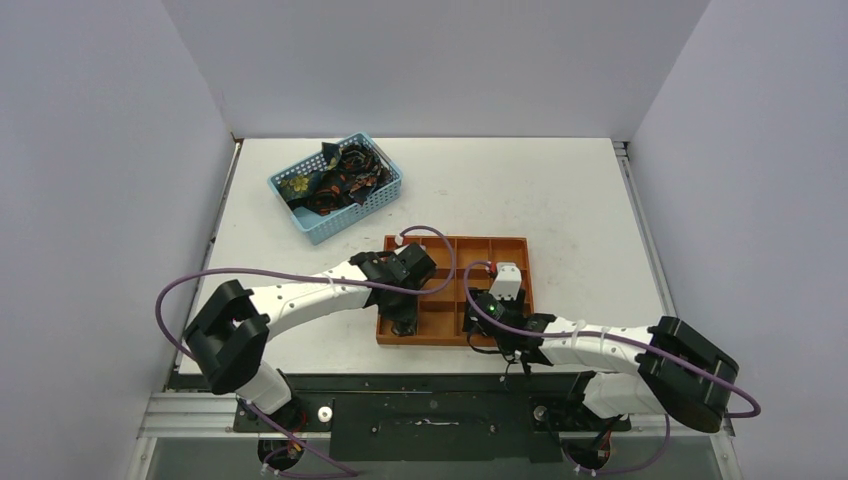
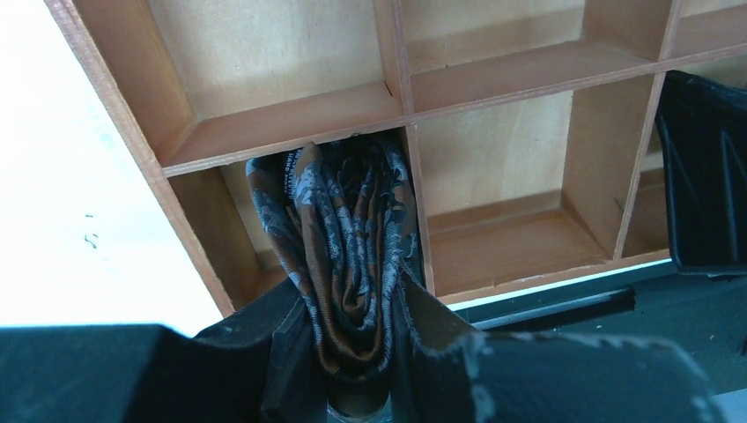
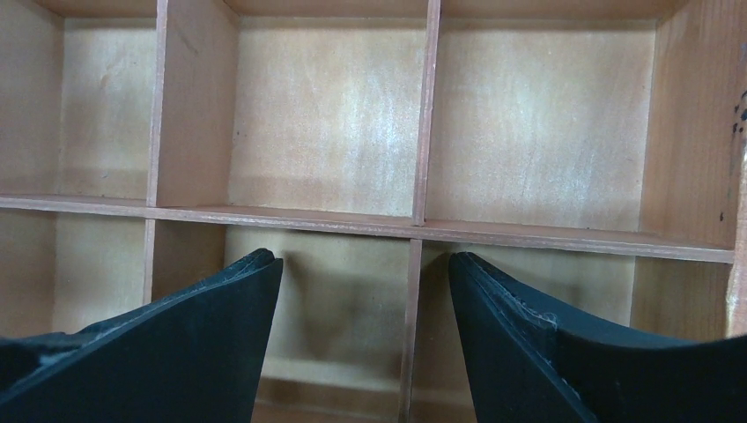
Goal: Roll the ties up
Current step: Place the tie in the storage box.
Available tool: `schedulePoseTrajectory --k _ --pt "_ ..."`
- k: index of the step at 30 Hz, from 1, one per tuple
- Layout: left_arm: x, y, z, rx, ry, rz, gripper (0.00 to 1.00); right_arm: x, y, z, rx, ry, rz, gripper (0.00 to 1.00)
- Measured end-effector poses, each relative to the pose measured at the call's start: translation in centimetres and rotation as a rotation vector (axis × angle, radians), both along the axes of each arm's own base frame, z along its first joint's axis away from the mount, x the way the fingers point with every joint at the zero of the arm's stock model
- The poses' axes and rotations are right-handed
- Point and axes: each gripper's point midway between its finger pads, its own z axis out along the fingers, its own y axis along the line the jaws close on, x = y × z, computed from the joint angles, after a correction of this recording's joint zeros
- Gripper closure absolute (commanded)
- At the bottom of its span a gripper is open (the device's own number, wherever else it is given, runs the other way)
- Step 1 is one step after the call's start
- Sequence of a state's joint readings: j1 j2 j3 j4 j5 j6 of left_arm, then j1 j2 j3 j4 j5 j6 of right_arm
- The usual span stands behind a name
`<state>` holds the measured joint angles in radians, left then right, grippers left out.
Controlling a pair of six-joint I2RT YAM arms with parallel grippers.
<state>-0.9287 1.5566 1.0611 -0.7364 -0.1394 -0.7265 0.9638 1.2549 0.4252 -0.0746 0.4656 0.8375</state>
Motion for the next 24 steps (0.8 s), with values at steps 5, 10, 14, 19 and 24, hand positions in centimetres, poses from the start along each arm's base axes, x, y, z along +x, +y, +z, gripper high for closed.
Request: schedulePoseTrajectory --k 5,10,14,19,24 --pt "0.2 -0.1 -0.6 0.004 -0.008 0.000 0.58 0.1 0.0 0.0 -0.006 0.000 0.002 0.29" --pt "0.2 0.5 -1.4 0.001 -0.027 0.004 0.41 0.1 0.0 0.0 -0.007 0.002 0.002 0.29" --pt "0.2 0.9 -1.2 -0.011 -0.052 0.009 0.35 0.0 0.1 0.1 -0.006 0.006 0.005 0.28" --pt "0.3 0.9 -0.3 -0.032 -0.074 0.008 0.26 -0.3 0.1 0.2 -0.007 0.023 0.014 0.27" --pt "0.5 0.5 2.4 -0.110 -0.134 0.003 0.14 -0.9 -0.2 0.3 -0.019 0.046 0.025 0.26"
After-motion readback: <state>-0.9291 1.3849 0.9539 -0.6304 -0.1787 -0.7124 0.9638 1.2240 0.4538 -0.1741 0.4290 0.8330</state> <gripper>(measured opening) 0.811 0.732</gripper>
